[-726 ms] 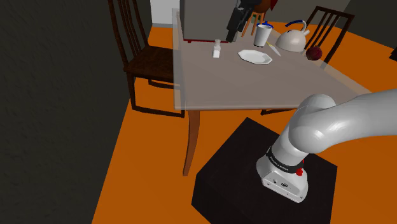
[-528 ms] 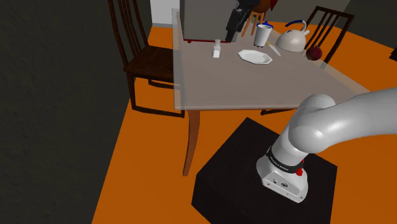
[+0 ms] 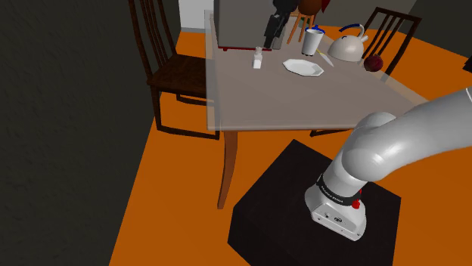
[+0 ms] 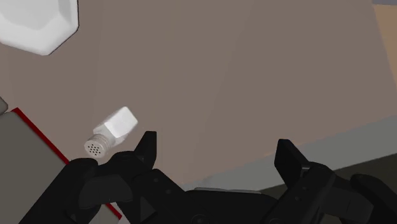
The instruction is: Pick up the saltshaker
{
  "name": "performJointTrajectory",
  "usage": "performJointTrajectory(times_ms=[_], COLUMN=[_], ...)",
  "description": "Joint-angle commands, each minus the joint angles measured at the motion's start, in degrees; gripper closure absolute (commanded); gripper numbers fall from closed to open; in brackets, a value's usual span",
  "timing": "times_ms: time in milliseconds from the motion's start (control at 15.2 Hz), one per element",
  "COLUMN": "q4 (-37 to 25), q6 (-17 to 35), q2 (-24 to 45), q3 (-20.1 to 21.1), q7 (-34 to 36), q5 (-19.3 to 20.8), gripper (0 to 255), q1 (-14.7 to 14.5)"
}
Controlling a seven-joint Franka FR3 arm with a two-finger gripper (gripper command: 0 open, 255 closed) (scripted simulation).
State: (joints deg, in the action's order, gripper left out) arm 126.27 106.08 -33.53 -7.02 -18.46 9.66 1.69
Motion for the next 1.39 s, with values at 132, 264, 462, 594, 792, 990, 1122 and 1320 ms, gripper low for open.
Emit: performJointTrajectory(times_ms=[132, 264, 462, 594, 792, 990, 1122, 1320], q4=[-3.7, -5.9, -9.7, -12.7, -17.7, -20.2, -18.8, -16.7], q6=[3.8, 5.3, 7.4, 8.5, 9.7, 10.9, 12.4, 14.7], q2=[7.2, 10.8, 16.6, 20.6, 26.9, 30.8, 30.9, 31.1], q3=[-3.5, -5.3, -7.8, -9.4, -11.5, -12.5, -12.5, -12.5], q7=[-4.3, -6.6, -10.2, -12.8, -16.7, -19.0, -18.9, -18.8], q5=[0.4, 0.3, -0.6, -1.5, -3.5, -5.0, -5.0, -5.0], gripper=[0, 0, 0, 0, 0, 0, 0, 0], q1=[0.3, 0.4, 0.6, 0.8, 1.3, 1.9, 1.9, 2.0])
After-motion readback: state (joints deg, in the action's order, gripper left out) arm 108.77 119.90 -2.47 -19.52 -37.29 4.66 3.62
